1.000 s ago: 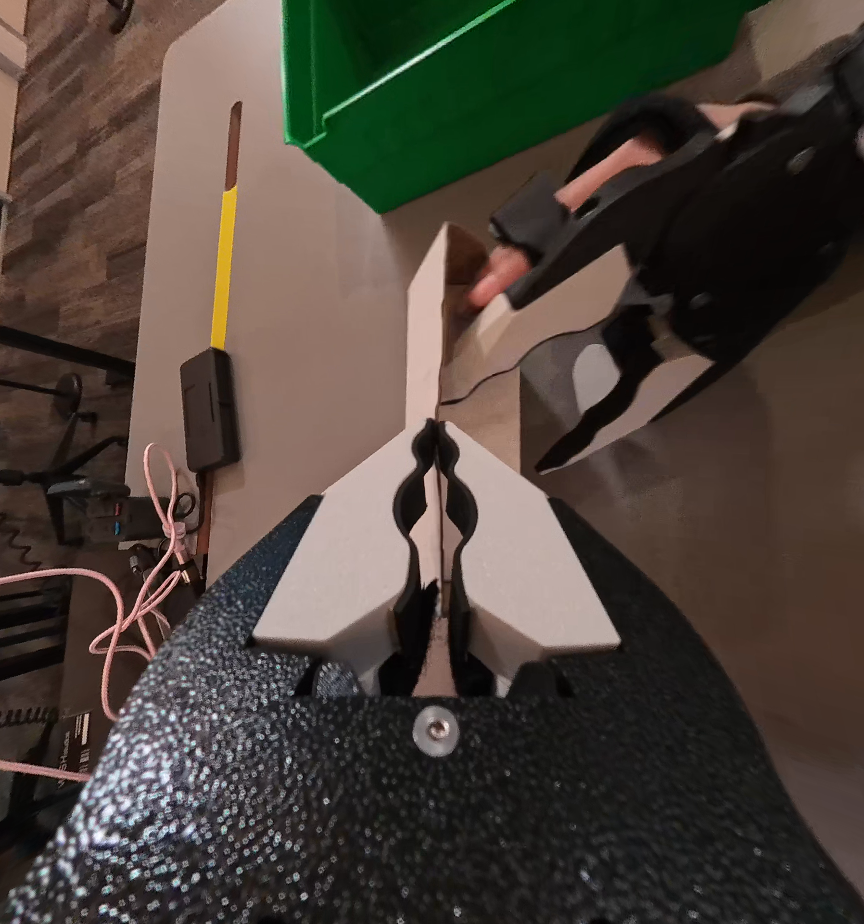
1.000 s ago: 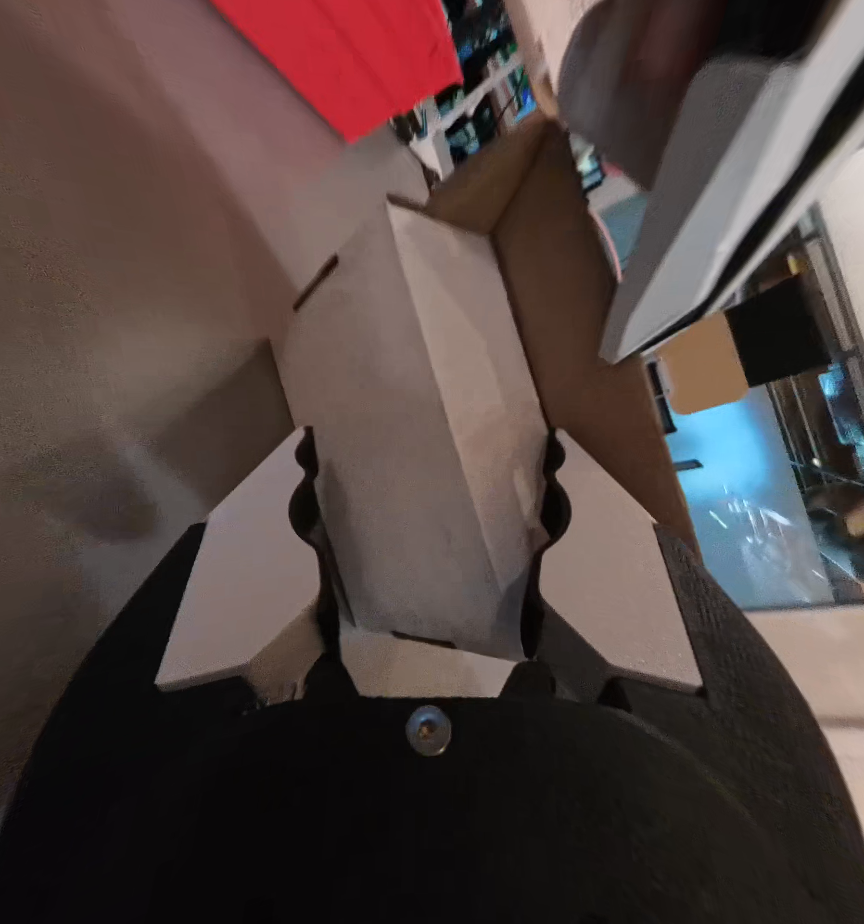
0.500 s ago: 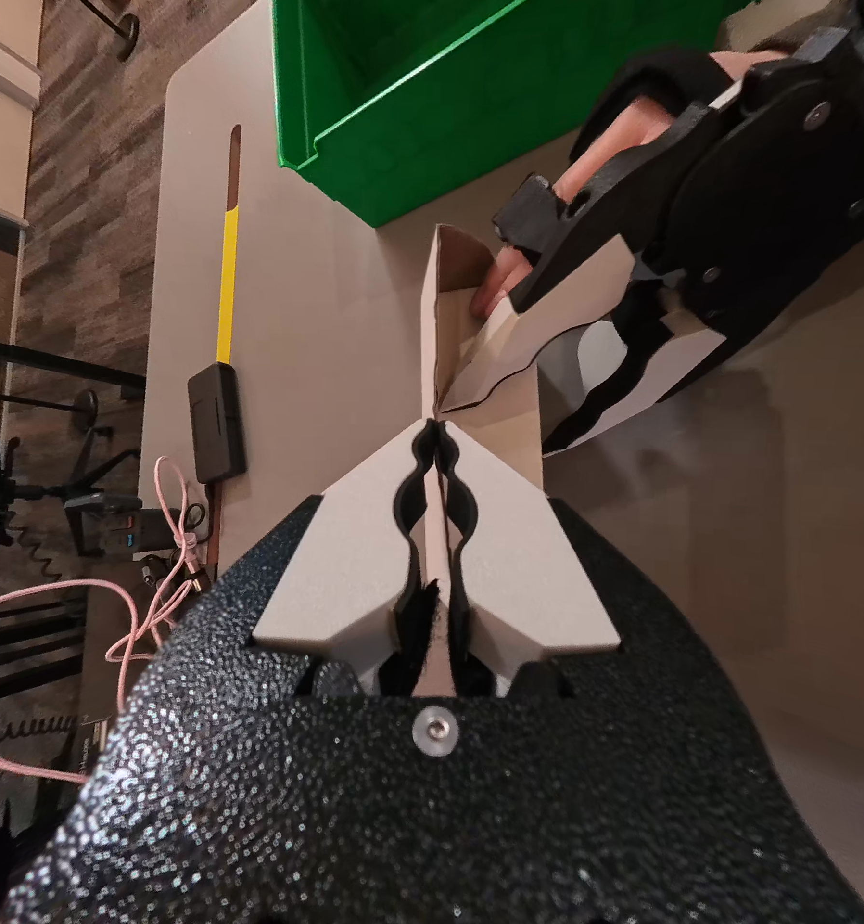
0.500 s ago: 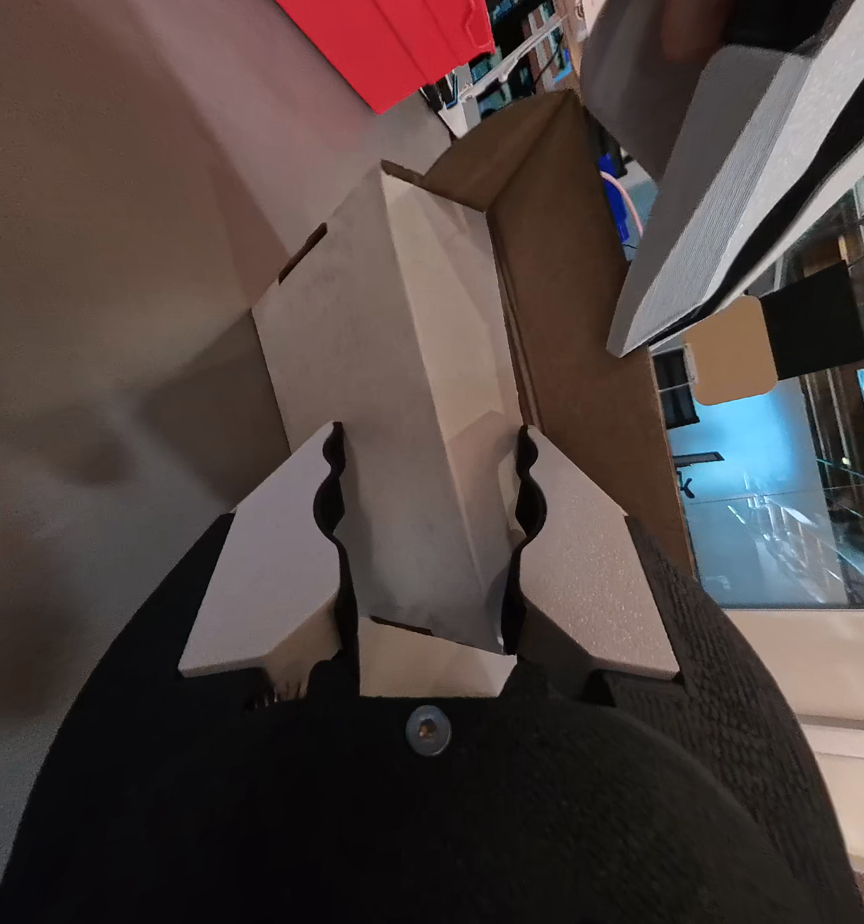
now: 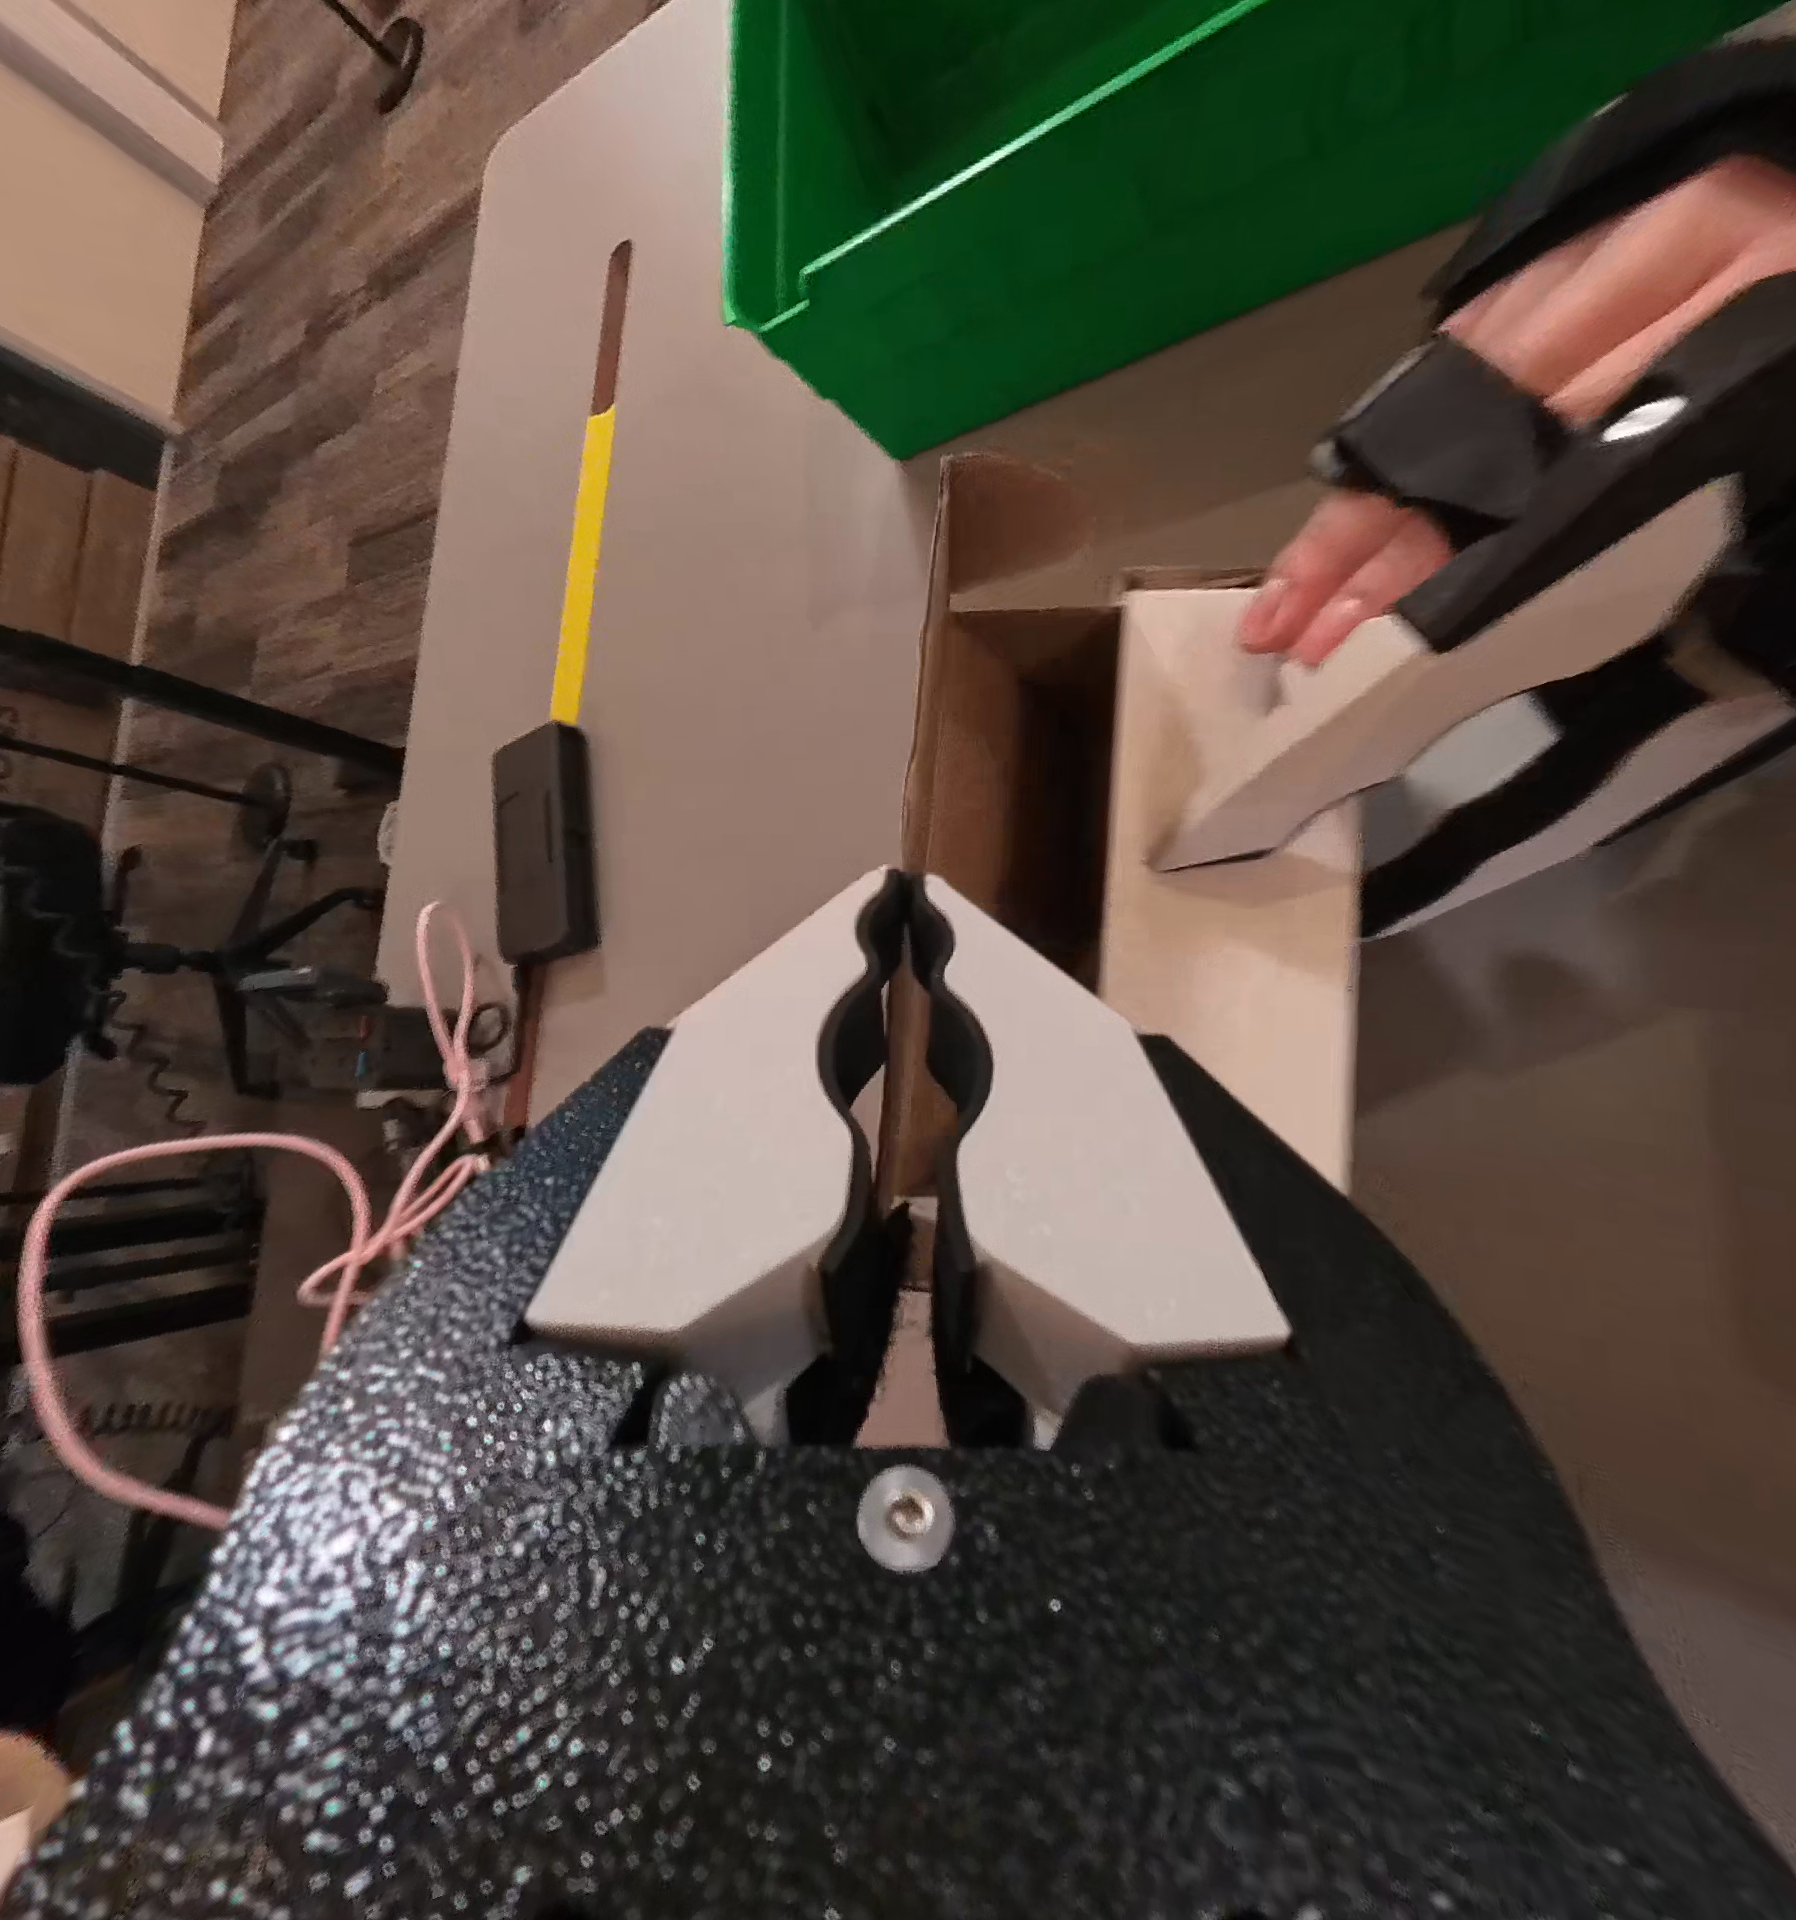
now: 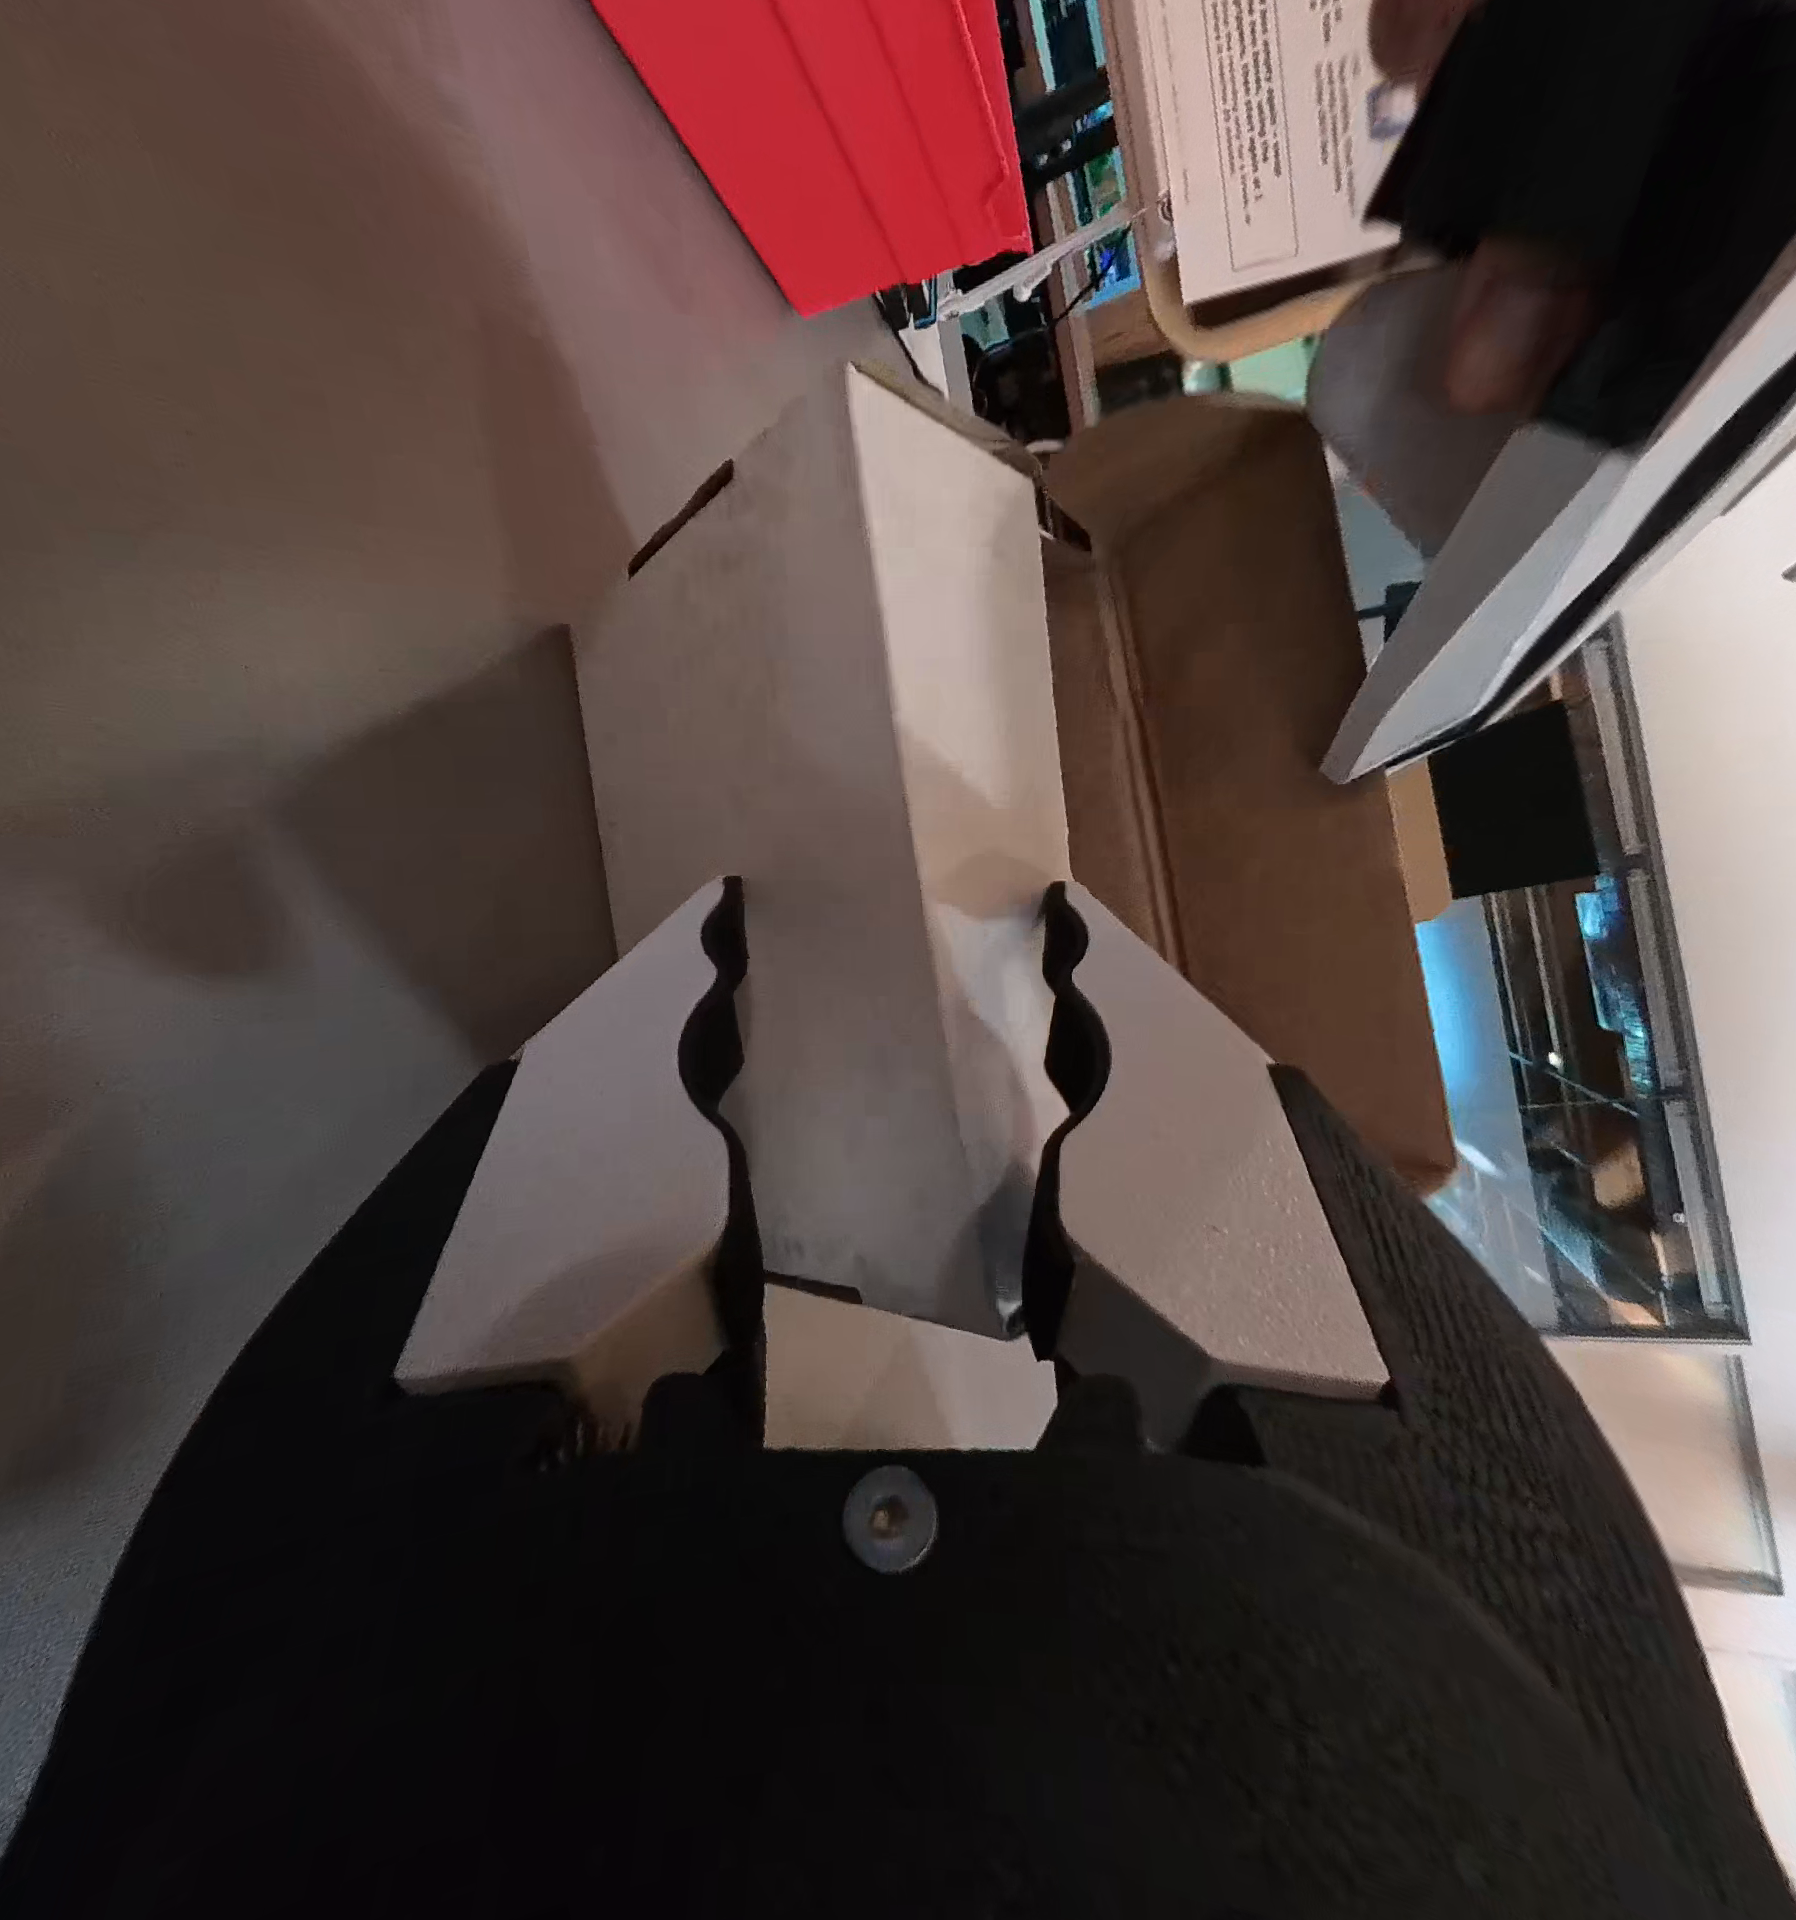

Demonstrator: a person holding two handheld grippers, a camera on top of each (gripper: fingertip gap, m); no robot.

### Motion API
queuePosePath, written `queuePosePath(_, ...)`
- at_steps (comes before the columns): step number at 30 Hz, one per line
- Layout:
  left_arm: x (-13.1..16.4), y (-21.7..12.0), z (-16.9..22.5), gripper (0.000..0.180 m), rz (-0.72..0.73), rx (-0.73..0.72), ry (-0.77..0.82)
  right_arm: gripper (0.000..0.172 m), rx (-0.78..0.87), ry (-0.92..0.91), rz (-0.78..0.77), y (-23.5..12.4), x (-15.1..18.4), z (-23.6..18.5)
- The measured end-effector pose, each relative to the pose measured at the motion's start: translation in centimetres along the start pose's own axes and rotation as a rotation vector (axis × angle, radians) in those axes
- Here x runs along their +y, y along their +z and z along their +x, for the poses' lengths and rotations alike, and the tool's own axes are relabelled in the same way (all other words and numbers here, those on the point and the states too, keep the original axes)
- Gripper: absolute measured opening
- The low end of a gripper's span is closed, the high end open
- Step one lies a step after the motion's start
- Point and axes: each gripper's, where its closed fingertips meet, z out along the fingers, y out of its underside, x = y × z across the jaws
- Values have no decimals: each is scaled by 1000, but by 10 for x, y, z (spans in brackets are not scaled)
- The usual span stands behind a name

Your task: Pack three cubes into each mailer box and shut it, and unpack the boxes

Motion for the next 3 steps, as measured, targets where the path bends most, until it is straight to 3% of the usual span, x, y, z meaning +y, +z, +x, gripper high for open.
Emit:
queuePosePath(1,2,2,-5,0,-14,-15,0,57,7,-13,7,-1,-1,0)
queuePosePath(3,3,6,-13,0,-17,-19,-24,56,18,-37,19,-5,-4,-1)
